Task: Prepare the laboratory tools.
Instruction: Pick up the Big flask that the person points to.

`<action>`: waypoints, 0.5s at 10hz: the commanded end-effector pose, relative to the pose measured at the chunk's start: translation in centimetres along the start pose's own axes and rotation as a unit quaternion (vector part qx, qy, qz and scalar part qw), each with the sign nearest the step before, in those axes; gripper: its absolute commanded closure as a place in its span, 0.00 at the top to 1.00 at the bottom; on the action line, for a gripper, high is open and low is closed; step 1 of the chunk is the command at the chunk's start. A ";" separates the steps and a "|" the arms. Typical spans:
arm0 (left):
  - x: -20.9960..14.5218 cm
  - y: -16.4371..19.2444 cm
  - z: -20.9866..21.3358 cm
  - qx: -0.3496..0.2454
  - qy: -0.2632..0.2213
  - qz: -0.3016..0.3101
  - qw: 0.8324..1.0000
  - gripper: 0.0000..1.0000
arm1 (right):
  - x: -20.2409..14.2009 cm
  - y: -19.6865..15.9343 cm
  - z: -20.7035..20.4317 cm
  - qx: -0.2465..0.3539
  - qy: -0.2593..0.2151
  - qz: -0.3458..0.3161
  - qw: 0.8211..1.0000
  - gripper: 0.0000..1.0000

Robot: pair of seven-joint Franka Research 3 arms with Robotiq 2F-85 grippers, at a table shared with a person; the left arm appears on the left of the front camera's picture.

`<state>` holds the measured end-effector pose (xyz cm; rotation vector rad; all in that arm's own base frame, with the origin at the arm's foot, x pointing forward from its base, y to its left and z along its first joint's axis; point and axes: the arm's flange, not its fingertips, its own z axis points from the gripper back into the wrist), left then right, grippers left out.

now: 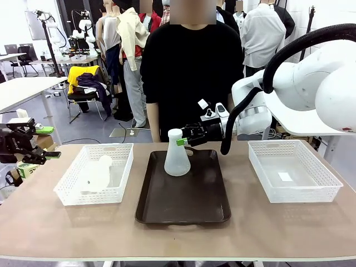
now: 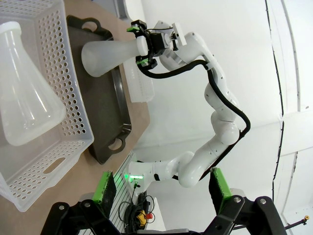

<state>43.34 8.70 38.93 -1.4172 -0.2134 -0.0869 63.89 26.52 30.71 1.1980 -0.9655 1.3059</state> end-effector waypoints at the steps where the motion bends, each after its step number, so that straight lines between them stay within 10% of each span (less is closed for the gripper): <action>1: 0.0 -0.2 0.1 -0.001 -0.003 0.004 1.000 1.00 | -0.1 -0.1 -0.1 0.003 -0.002 0.000 1.000 1.00; 5: 0.0 -0.2 0.1 -0.001 -0.003 0.004 1.000 1.00 | 1.4 1.0 2.9 -0.045 0.042 -0.014 0.998 1.00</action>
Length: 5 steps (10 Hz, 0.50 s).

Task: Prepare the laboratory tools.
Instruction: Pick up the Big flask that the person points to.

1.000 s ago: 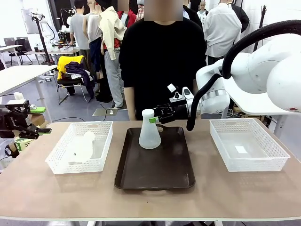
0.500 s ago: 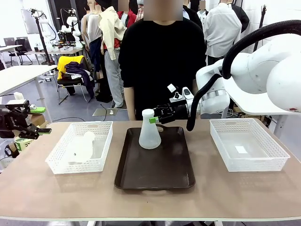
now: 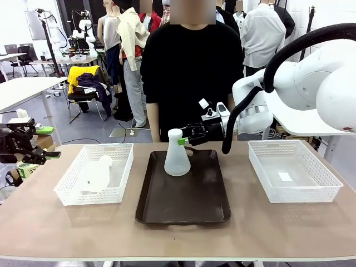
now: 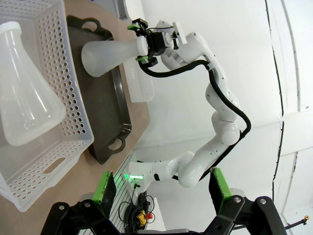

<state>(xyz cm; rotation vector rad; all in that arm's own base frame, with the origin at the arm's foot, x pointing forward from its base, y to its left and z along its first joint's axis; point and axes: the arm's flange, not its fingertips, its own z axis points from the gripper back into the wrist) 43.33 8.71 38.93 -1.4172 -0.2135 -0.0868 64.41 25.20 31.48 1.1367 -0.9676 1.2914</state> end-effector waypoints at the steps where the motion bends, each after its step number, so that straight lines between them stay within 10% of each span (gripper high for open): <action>1: 0.1 -0.2 0.1 -0.001 -0.003 0.004 1.000 1.00 | 1.7 2.0 3.8 -0.038 0.040 -0.019 0.998 1.00; 5: 0.1 -0.2 0.1 -0.001 -0.003 0.004 1.000 1.00 | 4.4 6.1 10.1 -0.123 0.095 -0.050 0.987 1.00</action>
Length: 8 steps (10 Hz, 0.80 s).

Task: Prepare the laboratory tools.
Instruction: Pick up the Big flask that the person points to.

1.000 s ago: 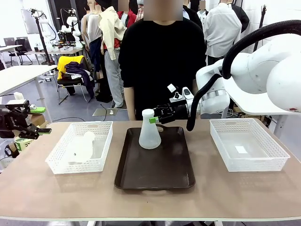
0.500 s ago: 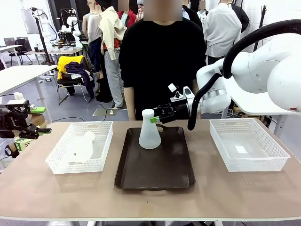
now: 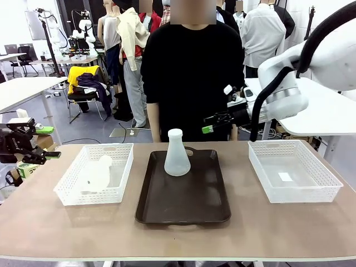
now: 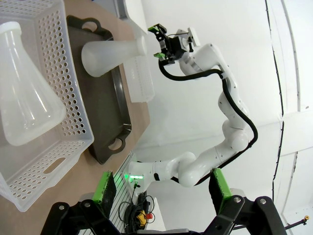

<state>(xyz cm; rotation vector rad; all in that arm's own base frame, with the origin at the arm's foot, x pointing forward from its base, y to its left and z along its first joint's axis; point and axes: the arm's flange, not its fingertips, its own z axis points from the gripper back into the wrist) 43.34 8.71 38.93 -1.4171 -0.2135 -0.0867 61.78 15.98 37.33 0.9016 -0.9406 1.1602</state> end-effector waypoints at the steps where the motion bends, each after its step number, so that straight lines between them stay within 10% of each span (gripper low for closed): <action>1: 0.0 -0.3 0.1 -0.001 -0.002 0.004 1.000 1.00 | 1.4 3.8 2.4 -0.046 0.049 -0.014 0.998 1.00; 7: 0.0 -0.3 0.1 -0.001 -0.002 0.004 1.000 1.00 | -0.3 8.1 8.3 -0.148 -0.010 -0.014 0.989 1.00; 8: 0.0 -0.3 0.1 -0.001 -0.002 0.004 1.000 1.00 | 1.5 7.9 9.3 -0.139 0.041 -0.016 0.989 1.00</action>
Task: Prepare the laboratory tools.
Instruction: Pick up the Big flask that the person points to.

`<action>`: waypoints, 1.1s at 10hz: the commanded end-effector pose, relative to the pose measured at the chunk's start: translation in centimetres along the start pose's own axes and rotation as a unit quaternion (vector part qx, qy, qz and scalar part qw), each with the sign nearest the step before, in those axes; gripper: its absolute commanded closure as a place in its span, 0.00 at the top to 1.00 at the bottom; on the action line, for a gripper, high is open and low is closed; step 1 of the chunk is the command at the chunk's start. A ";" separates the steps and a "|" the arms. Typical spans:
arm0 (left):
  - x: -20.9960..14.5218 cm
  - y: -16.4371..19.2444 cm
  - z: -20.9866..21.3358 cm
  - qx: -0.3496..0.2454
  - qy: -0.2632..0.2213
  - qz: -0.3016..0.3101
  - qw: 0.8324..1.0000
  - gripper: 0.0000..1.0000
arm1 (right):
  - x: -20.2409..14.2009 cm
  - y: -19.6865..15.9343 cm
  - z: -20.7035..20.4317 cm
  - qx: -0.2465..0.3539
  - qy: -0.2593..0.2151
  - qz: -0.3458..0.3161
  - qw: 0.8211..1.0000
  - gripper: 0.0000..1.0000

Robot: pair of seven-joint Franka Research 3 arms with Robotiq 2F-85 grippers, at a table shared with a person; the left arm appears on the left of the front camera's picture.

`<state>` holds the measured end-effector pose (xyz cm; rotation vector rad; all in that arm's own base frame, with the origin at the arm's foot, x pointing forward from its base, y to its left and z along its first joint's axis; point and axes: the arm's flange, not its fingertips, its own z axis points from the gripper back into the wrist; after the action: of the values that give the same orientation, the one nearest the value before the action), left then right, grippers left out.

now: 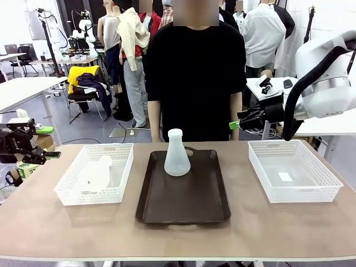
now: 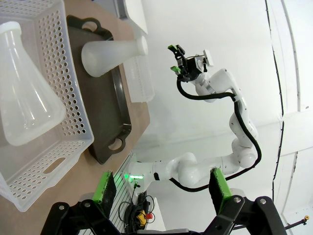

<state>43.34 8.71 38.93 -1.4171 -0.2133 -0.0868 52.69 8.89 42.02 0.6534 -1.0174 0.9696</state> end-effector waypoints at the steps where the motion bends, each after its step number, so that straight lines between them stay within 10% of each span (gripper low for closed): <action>1: 0.0 -0.3 0.1 -0.001 -0.003 0.004 1.000 1.00 | 0.7 -0.2 -0.1 0.007 0.017 0.009 1.000 1.00; 11: 0.0 -0.3 0.1 -0.001 -0.003 0.004 1.000 1.00 | 0.7 -0.2 -0.1 0.007 0.017 0.009 1.000 1.00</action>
<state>43.34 8.70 38.93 -1.4171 -0.2133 -0.0869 52.80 8.98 42.36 0.6371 -1.0040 1.0068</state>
